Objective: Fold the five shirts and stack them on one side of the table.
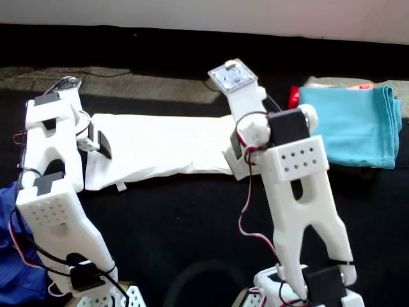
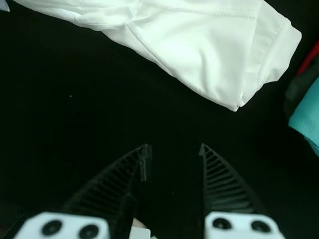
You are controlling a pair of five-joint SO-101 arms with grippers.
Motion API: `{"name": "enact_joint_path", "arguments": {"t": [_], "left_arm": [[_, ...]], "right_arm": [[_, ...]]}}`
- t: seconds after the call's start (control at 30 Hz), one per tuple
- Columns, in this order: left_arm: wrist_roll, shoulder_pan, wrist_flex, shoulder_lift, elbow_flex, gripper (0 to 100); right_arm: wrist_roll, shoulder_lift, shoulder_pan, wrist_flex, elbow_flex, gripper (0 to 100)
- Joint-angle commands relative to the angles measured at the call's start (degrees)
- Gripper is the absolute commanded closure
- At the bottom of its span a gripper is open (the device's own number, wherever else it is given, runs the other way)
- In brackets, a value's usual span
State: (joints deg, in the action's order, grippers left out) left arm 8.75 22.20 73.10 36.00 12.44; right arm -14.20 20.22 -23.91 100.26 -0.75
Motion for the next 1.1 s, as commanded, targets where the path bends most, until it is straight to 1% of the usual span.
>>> {"name": "enact_joint_path", "arguments": {"t": [0.0,0.2,0.27,0.37,0.43,0.53,0.6,0.8,0.9,1.07], "left_arm": [[-0.7,-4.4,5.2,4.9,6.2,75],[-0.6,-6.7,12.8,8.3,14.0,77],[-0.4,-7.1,14.5,9.2,15.7,84],[-0.4,-6.9,15.6,11.0,17.8,100],[-0.4,-5.8,16.1,12.1,18.8,98],[-0.2,-2.7,16.7,12.8,20.9,99],[1.7,0.2,18.0,12.8,23.3,99],[6.1,7.5,25.3,12.8,35.1,99],[6.3,8.0,28.0,12.8,39.0,99],[5.9,5.6,28.3,10.8,37.1,99]], "right_arm": [[-0.7,9.8,0.0,-2.8,-8.7,84.7],[-0.7,19.1,0.0,-10.1,-22.1,84.7],[-0.7,21.3,0.0,-11.9,-25.3,84.7],[-0.7,23.9,2.7,-14.3,-28.6,84.7],[-0.7,24.9,6.4,-16.0,-30.5,84.7],[-0.7,25.9,12.6,-19.6,-35.6,84.7],[-0.8,26.6,15.1,-22.2,-39.9,84.7],[-0.8,30.3,15.5,-30.8,-54.4,84.7],[-0.8,32.2,15.6,-37.9,-63.8,84.7],[-0.5,34.3,16.7,-52.3,-78.6,84.7]]}}
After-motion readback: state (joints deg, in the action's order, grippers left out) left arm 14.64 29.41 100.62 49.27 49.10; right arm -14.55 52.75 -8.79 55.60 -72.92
